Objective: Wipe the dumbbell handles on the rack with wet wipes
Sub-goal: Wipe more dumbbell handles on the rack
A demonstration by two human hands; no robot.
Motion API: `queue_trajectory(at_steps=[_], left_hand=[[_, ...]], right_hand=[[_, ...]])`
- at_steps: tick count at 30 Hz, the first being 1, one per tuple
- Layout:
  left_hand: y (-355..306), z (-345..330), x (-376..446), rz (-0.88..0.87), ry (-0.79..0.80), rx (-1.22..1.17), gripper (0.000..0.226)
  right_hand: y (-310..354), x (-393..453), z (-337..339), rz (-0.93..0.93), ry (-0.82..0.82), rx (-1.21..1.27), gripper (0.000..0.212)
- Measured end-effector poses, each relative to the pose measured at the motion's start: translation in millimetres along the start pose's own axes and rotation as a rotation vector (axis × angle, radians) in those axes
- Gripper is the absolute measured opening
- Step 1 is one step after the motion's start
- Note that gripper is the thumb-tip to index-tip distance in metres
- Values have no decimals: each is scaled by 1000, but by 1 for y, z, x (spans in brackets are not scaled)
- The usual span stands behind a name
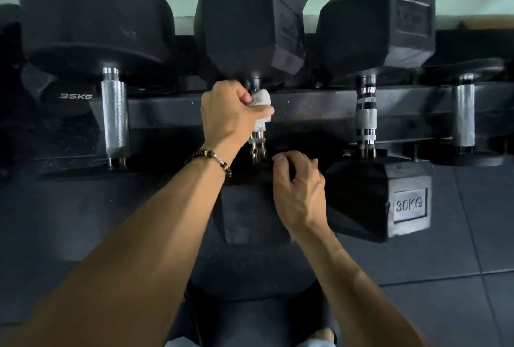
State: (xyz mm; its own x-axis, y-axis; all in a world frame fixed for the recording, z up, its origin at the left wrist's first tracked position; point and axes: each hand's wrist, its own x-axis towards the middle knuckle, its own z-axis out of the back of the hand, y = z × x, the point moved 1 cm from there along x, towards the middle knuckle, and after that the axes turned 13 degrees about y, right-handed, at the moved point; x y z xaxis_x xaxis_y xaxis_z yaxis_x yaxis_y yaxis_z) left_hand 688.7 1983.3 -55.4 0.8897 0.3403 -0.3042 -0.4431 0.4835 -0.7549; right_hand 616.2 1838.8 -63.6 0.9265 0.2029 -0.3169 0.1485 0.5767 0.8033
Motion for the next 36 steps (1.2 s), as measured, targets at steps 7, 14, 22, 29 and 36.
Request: queue_trajectory(at_steps=[7,14,22,29,36], left_hand=[[3,0,-12,24,-63,-161,29],[11,-15,-17,217,-170,-349,27],[0,-14,4,383,-188,-788,26],[-1,-5,20,399,-70,-955,21],[19,-2,19,438,451,-1090,24]], right_hand=[[-2,0,-1,6,-13,16,31],[-2,0,-2,10,-19,7,32],[-9,2,-8,31,-63,-38,40],[-6,2,-8,34,-87,-42,42],[-6,1,-9,37,-102,-60,45]])
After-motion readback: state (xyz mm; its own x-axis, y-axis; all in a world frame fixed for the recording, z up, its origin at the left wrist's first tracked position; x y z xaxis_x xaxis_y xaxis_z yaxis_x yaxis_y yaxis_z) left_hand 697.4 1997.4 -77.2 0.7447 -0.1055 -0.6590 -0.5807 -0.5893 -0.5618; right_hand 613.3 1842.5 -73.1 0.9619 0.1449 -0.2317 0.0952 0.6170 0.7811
